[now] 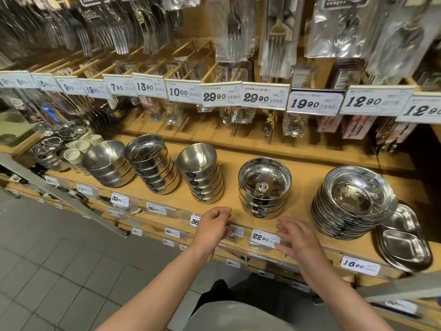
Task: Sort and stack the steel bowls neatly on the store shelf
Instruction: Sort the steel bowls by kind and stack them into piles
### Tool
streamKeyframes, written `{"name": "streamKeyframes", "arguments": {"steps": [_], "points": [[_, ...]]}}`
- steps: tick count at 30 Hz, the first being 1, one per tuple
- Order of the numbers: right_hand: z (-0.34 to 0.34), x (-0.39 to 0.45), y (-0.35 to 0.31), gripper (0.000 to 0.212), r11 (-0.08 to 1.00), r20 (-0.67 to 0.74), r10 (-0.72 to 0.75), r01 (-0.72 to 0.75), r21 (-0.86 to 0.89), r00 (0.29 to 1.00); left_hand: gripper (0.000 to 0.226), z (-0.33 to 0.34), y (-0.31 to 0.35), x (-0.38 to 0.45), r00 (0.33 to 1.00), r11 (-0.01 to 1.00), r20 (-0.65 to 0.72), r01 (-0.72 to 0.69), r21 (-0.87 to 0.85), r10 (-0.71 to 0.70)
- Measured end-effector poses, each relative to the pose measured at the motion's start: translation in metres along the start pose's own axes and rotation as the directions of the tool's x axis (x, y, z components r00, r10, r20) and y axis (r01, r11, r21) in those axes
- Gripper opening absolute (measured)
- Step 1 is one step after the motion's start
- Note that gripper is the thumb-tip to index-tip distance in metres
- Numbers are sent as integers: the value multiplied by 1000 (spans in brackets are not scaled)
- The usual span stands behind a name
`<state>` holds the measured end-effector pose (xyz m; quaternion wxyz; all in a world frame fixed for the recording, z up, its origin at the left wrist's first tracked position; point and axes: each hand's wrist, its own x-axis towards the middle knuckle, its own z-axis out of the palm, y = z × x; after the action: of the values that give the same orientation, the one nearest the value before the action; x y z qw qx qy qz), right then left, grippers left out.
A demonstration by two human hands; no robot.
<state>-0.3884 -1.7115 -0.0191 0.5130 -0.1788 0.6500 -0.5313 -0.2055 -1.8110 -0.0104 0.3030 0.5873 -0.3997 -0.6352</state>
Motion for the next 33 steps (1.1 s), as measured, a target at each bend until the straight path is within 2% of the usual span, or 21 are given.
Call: {"name": "streamKeyframes", "arguments": {"steps": [6, 11, 17, 19, 21, 26, 29, 31, 33], "points": [[37, 3, 5, 17, 995, 124, 68, -59, -75, 990, 21, -43, -1, -4, 997, 999, -70, 17, 27, -15], [81, 4, 8, 18, 989, 251, 68, -32, -145, 966, 22, -99, 8, 5, 983, 999, -185, -2, -54, -8], [154, 18, 14, 15, 972, 309, 128, -57, -229, 942, 11, -184, 27, 44, 967, 994, -256, -43, -105, 15], [190, 27, 13, 15, 964, 310, 135, -52, -261, 941, 10, -216, 35, 67, 972, 996, -228, -70, -60, 55], [227, 39, 13, 17, 954, 278, 116, -29, -297, 954, 30, -243, 41, 92, 977, 994, -185, -105, 22, 107], [310, 67, 21, 51, 988, 180, 33, -5, -154, 983, 64, -287, 52, 155, 987, 964, -15, -150, 219, 157], [342, 83, 29, 65, 987, 89, -51, 63, -147, 995, 82, -299, 58, 182, 982, 921, 110, -185, 343, 157], [353, 92, 32, 77, 989, 51, -94, 99, -113, 994, 83, -302, 62, 197, 964, 907, 208, -232, 351, 166], [360, 98, 34, 90, 987, 23, -136, 138, -78, 990, 72, -300, 63, 209, 923, 891, 337, -301, 338, 184]]}}
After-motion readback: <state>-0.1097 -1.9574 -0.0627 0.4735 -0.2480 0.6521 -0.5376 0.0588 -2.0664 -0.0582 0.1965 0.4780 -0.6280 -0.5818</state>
